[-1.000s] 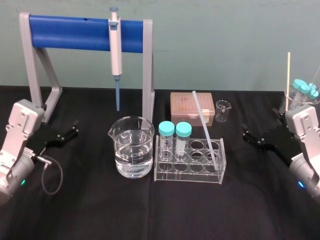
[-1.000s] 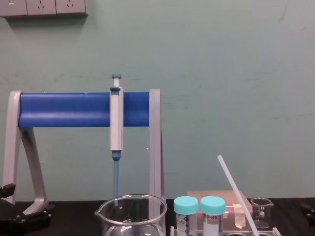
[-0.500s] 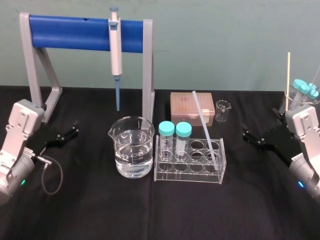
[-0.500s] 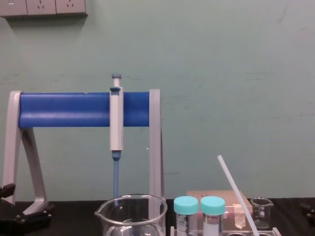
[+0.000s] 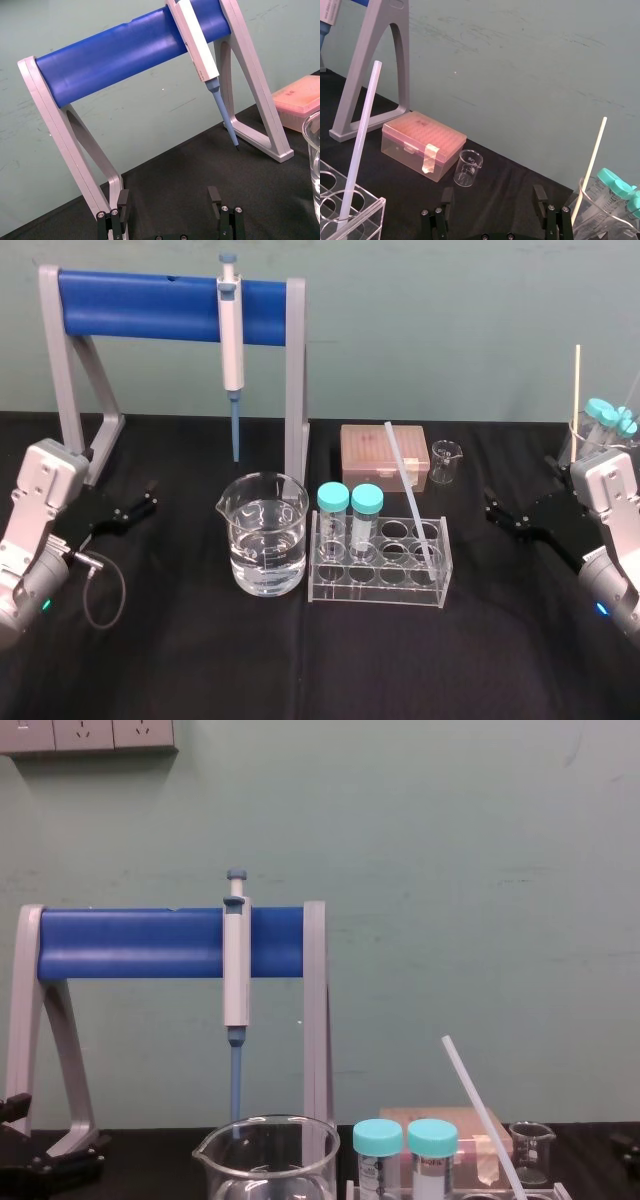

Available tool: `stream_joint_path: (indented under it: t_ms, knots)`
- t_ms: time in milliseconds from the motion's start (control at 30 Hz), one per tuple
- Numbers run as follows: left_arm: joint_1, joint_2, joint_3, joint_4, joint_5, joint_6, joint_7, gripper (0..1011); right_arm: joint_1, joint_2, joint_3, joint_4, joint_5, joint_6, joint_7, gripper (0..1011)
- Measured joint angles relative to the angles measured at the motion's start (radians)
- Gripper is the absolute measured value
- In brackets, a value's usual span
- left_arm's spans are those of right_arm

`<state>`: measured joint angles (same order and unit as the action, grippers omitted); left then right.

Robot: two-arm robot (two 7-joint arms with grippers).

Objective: Pick up the stirring rod with one hand, then place it down.

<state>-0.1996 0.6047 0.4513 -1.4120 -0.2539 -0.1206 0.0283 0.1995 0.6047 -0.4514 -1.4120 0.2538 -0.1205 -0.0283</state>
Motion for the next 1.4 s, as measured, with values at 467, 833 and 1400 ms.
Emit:
stream_joint_path:
  t_ms: [467, 833, 1400]
  knots:
    - [0.000, 0.000, 0.000, 0.000, 0.000, 0.000, 0.000, 1000, 0.000, 0.000, 0.000, 0.000, 0.000, 0.000, 0.000, 1004]
    - [0.000, 0.000, 0.000, 0.000, 0.000, 0.000, 0.000, 1000, -0.001, -0.011, 0.024, 0.000, 0.027, 0.010, 0.029, 1004]
    - [0.000, 0.000, 0.000, 0.000, 0.000, 0.000, 0.000, 1001, 0.058, -0.070, 0.082, -0.049, 0.243, 0.142, 0.296, 1004]
